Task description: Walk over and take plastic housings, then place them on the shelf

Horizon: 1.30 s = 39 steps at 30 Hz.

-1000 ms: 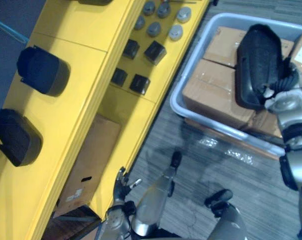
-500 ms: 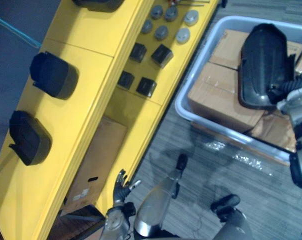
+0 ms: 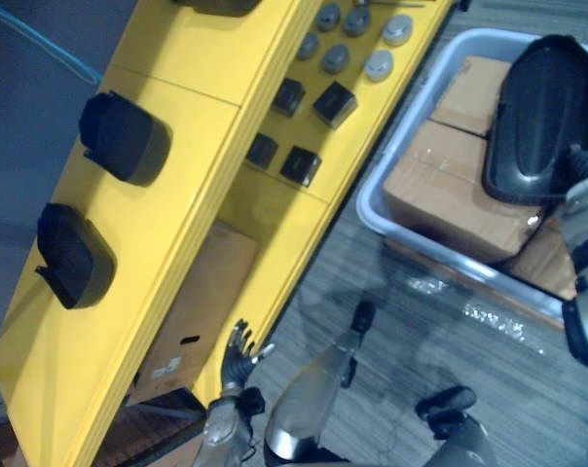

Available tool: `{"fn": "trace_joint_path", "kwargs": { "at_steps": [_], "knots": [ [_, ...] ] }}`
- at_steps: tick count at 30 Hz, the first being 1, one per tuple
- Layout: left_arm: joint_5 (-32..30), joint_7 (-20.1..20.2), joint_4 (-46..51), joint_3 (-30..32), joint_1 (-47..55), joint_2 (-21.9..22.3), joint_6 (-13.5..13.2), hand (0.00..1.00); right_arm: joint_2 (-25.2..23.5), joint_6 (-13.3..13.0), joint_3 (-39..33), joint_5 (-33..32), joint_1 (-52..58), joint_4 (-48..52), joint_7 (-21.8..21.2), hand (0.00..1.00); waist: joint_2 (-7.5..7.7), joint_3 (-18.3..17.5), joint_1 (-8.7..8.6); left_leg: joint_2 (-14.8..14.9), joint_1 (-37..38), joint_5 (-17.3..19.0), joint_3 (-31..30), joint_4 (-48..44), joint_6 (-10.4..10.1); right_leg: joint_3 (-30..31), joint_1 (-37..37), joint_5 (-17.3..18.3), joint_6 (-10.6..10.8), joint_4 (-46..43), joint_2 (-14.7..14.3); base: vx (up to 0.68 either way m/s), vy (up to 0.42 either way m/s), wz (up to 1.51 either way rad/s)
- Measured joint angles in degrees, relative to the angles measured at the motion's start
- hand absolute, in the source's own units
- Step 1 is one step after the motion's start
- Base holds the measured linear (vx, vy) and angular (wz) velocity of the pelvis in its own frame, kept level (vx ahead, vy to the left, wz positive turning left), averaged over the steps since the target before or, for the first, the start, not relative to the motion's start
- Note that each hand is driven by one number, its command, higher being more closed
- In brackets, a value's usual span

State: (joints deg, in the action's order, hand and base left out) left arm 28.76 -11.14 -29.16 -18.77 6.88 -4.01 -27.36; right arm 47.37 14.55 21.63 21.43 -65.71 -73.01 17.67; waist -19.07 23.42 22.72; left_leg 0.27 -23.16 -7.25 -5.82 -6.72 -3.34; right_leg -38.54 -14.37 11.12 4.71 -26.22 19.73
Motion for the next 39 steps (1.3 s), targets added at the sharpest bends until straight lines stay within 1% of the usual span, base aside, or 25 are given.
{"fn": "trace_joint_path", "kwargs": {
  "at_steps": [2, 5, 8, 10, 12, 14, 16, 18, 20, 22, 23, 24, 25, 26, 27, 28, 29, 30, 31, 32, 33, 36, 37, 38, 39],
  "knots": [
    [-0.1, -0.7, 2.4, 0.2, 0.1, -0.1, -0.1, 0.00, 0.0, -1.6, 0.1, 1.0, -0.1, -0.1, 0.0, 1.00, 0.37, 0.3, -0.50, 0.2, 0.5, 0.0, 0.0, 0.0, 0.0, -0.1, 0.7, -0.1, 0.1, 0.5, -0.4, -0.03, -0.025, 0.01],
    [-0.7, -2.3, 6.3, 0.7, 1.0, -0.1, -0.5, 0.00, 0.0, -4.9, 1.5, 1.5, -0.7, -0.1, 0.2, 1.00, 1.59, 1.2, -1.95, 0.9, 1.6, 0.1, 0.2, 0.2, -0.1, -0.1, 2.1, -0.5, -0.1, 1.6, -1.4, -0.03, -0.046, -0.06],
    [-0.8, -3.7, 10.1, 1.0, 2.2, -0.2, -0.6, 0.00, 0.0, -7.2, 2.4, 2.4, -2.9, 0.0, 1.5, 1.00, 3.53, 2.6, -3.65, 1.9, 3.2, 0.3, 0.5, 0.4, -0.4, 0.0, 3.7, -0.7, -0.3, 2.8, -2.7, -0.03, -0.062, -0.10],
    [-2.8, -4.6, 12.9, 2.0, 2.9, -0.3, -0.5, 0.00, 0.0, -8.8, 2.7, 2.6, -4.7, 0.5, 3.5, 1.00, 5.10, 3.8, -4.71, 2.7, 5.0, 0.3, 1.3, 0.9, -0.5, 0.2, 5.3, -0.8, -0.5, 3.8, -3.7, -0.04, -0.067, -0.14],
    [-2.8, -5.2, 15.0, 2.2, 3.1, -0.5, -0.5, 0.00, 0.0, -11.0, 2.7, 2.9, -5.4, 1.2, 4.9, 1.00, 5.84, 4.3, -5.03, 3.2, 6.4, 0.3, 1.9, 1.4, -0.5, 0.7, 6.3, -0.9, -0.7, 4.0, -4.2, -0.04, -0.060, -0.15],
    [-3.0, -5.6, 17.3, 2.3, 3.3, -1.0, -0.5, 0.00, 0.0, -12.6, 3.0, 3.1, -5.7, 3.0, 5.4, 1.00, 6.23, 4.6, -5.97, 3.5, 7.4, 0.2, 2.0, 2.2, -0.7, 0.8, 6.9, -1.0, -0.8, 4.0, -4.5, -0.05, -0.054, -0.06],
    [-5.0, -5.5, 19.8, 2.3, 3.4, -2.8, 0.1, 0.00, -0.1, -14.5, 4.0, 3.2, -6.0, 4.4, 5.9, 1.00, 6.94, 5.1, -6.77, 3.9, 7.8, 0.0, 2.3, 2.5, -0.9, 0.9, 7.2, -1.1, -1.0, 4.2, -4.9, -0.05, -0.034, -0.06],
    [-5.3, -5.2, 21.7, 2.3, 3.6, -3.8, 0.6, 0.00, -0.5, -14.9, 4.9, 3.5, -6.0, 5.1, 5.9, 1.00, 7.79, 5.6, -7.41, 4.2, 9.0, -0.4, 2.7, 3.5, -1.4, 1.1, 7.9, -1.2, -1.1, 4.6, -5.2, -0.04, -0.037, -0.08],
    [-7.7, -4.1, 24.5, 2.1, 3.8, -4.9, 2.0, 0.00, -1.0, -15.6, 5.0, 3.6, -4.9, 7.7, 6.1, 1.00, 8.75, 6.3, -7.87, 4.6, 10.5, -0.6, 3.4, 4.7, -1.7, 1.7, 8.7, -1.6, -1.2, 5.5, -5.8, -0.04, -0.029, -0.14],
    [-9.1, -3.6, 26.4, 1.7, 3.5, -5.4, 2.9, 0.00, -1.1, -16.1, 4.9, 3.8, -3.7, 10.8, 6.8, 1.00, 9.20, 6.5, -8.07, 4.9, 11.2, -0.8, 4.0, 5.3, -1.9, 2.3, 8.8, -1.9, -1.3, 5.9, -6.2, -0.02, -0.025, -0.18],
    [-9.2, -3.4, 28.2, 0.7, 2.8, -6.2, 3.9, 0.00, -1.8, -16.1, 4.8, 4.1, -2.1, 13.7, 7.7, 1.00, 9.59, 6.4, -8.39, 5.2, 11.8, -1.1, 4.6, 6.0, -2.0, 2.6, 8.9, -2.3, -1.4, 6.4, -6.4, -0.01, -0.034, -0.18],
    [-9.3, -3.3, 29.6, -0.4, 1.6, -7.1, 5.1, 0.00, -3.2, -16.3, 4.5, 4.2, -0.4, 16.4, 8.7, 1.00, 9.95, 6.2, -9.32, 5.3, 12.6, -1.4, 4.8, 6.7, -2.0, 2.6, 9.7, -2.7, -1.4, 7.3, -6.9, 0.00, -0.030, -0.13],
    [-9.5, -3.3, 30.2, -0.6, 0.9, -7.3, 5.8, 0.00, -4.2, -16.3, 4.0, 4.2, 0.8, 17.8, 9.0, 1.00, 10.26, 6.1, -9.72, 5.4, 13.0, -1.4, 5.0, 7.0, -2.1, 2.7, 10.0, -2.8, -1.4, 7.7, -7.0, 0.01, -0.030, -0.10],
    [-9.5, -3.0, 30.7, -0.8, -0.4, -7.3, 6.8, 0.00, -5.8, -16.5, 3.3, 4.2, 3.0, 19.8, 9.9, 1.00, 10.93, 5.8, -10.35, 5.5, 13.5, -1.4, 5.3, 7.3, -2.1, 2.8, 10.5, -3.0, -1.3, 8.2, -7.2, 0.00, -0.021, -0.12],
    [-9.5, -2.6, 31.6, -0.9, -2.1, -7.4, 8.5, 0.00, -8.5, -16.8, 2.3, 4.6, 5.8, 22.4, 10.9, 1.00, 12.33, 5.0, -11.12, 5.6, 13.8, -1.4, 6.1, 7.6, -2.1, 3.2, 10.5, -3.3, -1.3, 8.8, -7.5, 0.02, -0.025, -0.26],
    [-9.5, -2.4, 31.7, -1.8, -4.6, -7.9, 10.2, 0.00, -10.8, -17.1, 1.5, 5.3, 8.9, 25.0, 11.9, 1.00, 13.81, 4.1, -11.28, 6.0, 14.2, -1.4, 7.0, 7.9, -2.1, 4.0, 10.5, -3.8, -1.5, 9.8, -8.0, 0.02, -0.023, -0.29],
    [-9.5, -2.4, 31.7, -2.3, -6.0, -8.2, 11.1, 0.00, -11.9, -17.3, 1.2, 5.7, 10.5, 26.1, 12.3, 1.00, 14.51, 3.5, -11.40, 6.2, 14.4, -1.5, 7.5, 8.2, -2.1, 4.3, 10.5, -4.1, -1.5, 10.3, -8.3, 0.03, -0.034, -0.36],
    [-9.6, -2.2, 31.7, -2.9, -8.9, -8.5, 12.7, 0.00, -14.3, -17.6, 0.4, 6.5, 13.1, 28.3, 12.7, 1.00, 15.82, 2.7, -11.87, 6.5, 14.9, -1.5, 8.3, 8.4, -2.1, 5.0, 10.8, -4.7, -1.6, 11.4, -8.9, 0.03, -0.030, -0.28],
    [-9.6, -2.6, 31.7, -3.1, -11.6, -8.4, 14.5, 0.00, -16.9, -17.9, -0.4, 7.6, 15.7, 30.8, 13.4, 1.00, 16.87, 2.2, -12.87, 6.5, 15.8, -1.5, 9.2, 8.6, -2.1, 5.5, 11.7, -5.2, -1.5, 12.3, -9.0, 0.03, -0.022, -0.27],
    [-9.7, -2.8, 31.7, -3.3, -12.8, -8.3, 15.3, 0.00, -18.1, -18.1, -0.7, 7.8, 17.2, 32.3, 13.7, 1.00, 17.17, 2.0, -13.24, 6.5, 16.4, -1.5, 9.6, 8.6, -2.1, 5.7, 12.2, -5.6, -1.4, 12.8, -9.1, 0.01, -0.004, -0.19],
    [-9.8, -3.9, 31.5, -3.9, -15.1, -7.8, 16.7, 0.00, -20.4, -18.3, -1.3, 8.9, 19.8, 35.2, 14.0, 1.00, 17.58, 1.4, -14.33, 6.5, 17.6, -1.4, 10.3, 8.8, -2.2, 6.0, 13.6, -6.2, -1.3, 14.2, -9.4, -0.01, 0.005, -0.21],
    [-11.4, -6.8, 29.0, -4.2, -19.3, -6.4, 19.4, 0.00, -24.5, -19.0, -1.2, 11.0, 24.5, 40.6, 15.1, 1.00, 18.16, -2.3, -15.49, 7.0, 19.6, -1.4, 12.8, 10.7, -2.2, 7.7, 14.6, -7.7, -1.2, 16.9, -10.5, -0.01, -0.003, -0.35],
    [-11.6, -8.7, 27.1, -4.5, -21.2, -5.1, 20.6, 0.00, -26.3, -19.6, -1.1, 11.3, 25.9, 42.8, 15.3, 1.00, 18.65, -4.0, -16.13, 7.1, 20.6, -1.4, 13.8, 11.2, -2.2, 8.6, 15.1, -8.4, -1.2, 18.1, -10.9, -0.01, -0.012, -0.31],
    [-11.6, -9.1, 26.3, -4.5, -21.8, -4.7, 21.0, 0.00, -26.9, -19.8, -1.1, 11.5, 26.2, 43.6, 15.5, 1.00, 18.83, -4.3, -16.44, 7.1, 21.3, -1.4, 14.4, 11.2, -2.2, 8.9, 15.7, -8.6, -1.2, 18.5, -11.0, -0.02, -0.015, -0.25],
    [-11.7, -10.3, 24.8, -4.6, -22.8, -4.1, 22.0, 0.00, -28.0, -20.3, -1.1, 12.2, 27.1, 45.3, 16.3, 1.00, 19.11, -5.2, -17.41, 7.1, 22.3, -1.4, 14.6, 11.3, -2.2, 8.9, 17.1, -9.0, -1.0, 19.4, -11.1, -0.02, -0.010, -0.10]
  ]
}}
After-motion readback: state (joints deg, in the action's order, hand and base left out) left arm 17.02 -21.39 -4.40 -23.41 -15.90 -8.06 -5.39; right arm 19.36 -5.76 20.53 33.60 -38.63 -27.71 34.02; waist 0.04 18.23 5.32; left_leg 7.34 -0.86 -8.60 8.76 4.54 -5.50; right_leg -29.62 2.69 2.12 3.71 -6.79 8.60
